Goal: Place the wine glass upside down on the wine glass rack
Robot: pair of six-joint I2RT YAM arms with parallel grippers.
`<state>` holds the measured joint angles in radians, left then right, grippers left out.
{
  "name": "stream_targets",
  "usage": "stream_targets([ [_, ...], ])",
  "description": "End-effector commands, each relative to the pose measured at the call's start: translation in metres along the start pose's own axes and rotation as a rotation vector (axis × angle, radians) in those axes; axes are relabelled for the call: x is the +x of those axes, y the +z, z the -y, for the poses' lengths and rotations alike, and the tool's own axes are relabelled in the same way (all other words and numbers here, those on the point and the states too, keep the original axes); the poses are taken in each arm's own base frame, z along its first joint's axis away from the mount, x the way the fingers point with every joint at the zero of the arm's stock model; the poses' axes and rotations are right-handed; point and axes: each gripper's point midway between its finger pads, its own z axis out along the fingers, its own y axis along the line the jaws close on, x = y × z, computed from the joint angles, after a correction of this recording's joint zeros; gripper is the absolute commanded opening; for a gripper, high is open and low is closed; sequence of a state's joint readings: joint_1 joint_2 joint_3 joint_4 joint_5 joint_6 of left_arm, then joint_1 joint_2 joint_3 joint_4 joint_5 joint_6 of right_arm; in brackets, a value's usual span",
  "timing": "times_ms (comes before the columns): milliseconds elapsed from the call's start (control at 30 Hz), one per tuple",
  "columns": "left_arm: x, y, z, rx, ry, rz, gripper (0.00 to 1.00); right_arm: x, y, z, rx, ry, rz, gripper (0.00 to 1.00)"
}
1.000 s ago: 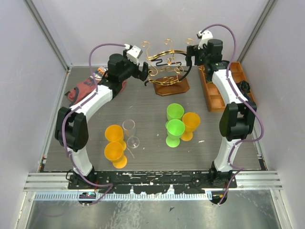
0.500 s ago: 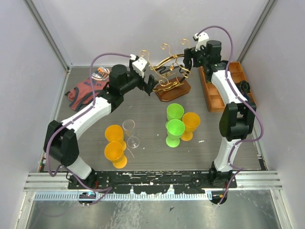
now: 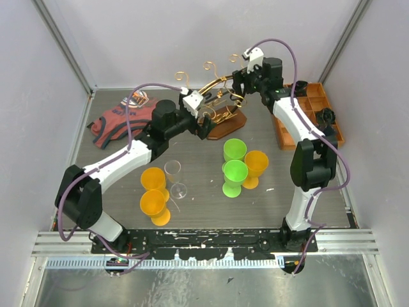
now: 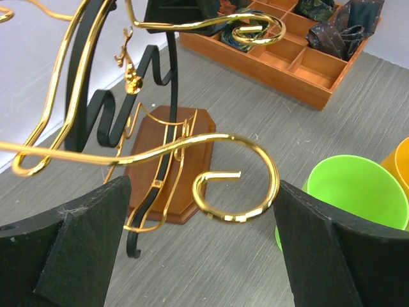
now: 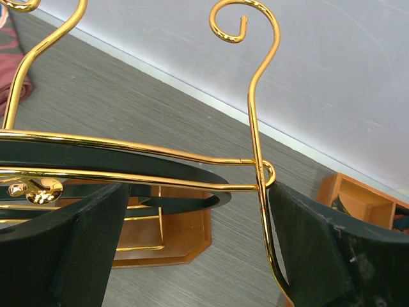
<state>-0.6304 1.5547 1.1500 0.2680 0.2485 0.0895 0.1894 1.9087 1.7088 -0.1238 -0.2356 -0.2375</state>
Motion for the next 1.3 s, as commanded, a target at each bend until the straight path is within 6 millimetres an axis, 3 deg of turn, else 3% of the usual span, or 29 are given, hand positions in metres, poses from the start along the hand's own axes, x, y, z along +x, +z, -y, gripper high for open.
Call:
stream_targets([
  [0,-0.021,-0.005,0.005,-0.013,0.007,0.067,0.98,-0.014,-0.009,-0.056,-0.163,-0.013,0.028,0.95],
  [367,-0.028,-0.034,0.024,-0.002,0.003,0.086,0.98,-0.012,-0.02,-0.091,-0.257,-0.08,0.072,0.94],
  [667,-0.035,-0.06,0.055,0.047,0.002,0.085,0.98,-0.018,-0.035,-0.114,-0.328,-0.136,0.121,0.94],
  [767,-0.047,-0.079,0.061,0.051,0.003,0.097,0.98,-0.017,-0.039,-0.12,-0.343,-0.148,0.133,0.94],
  [933,-0.05,-0.105,0.053,-0.01,0.019,0.064,0.98,-0.019,-0.044,-0.129,-0.357,-0.157,0.142,0.94],
  [1067,-0.059,-0.12,0.042,-0.069,0.061,0.07,0.98,-0.027,-0.046,-0.12,-0.298,-0.147,0.145,0.95],
  [1267,-0.073,-0.118,0.024,-0.146,0.142,0.049,0.98,-0.053,-0.058,-0.101,-0.191,-0.118,0.18,0.96],
])
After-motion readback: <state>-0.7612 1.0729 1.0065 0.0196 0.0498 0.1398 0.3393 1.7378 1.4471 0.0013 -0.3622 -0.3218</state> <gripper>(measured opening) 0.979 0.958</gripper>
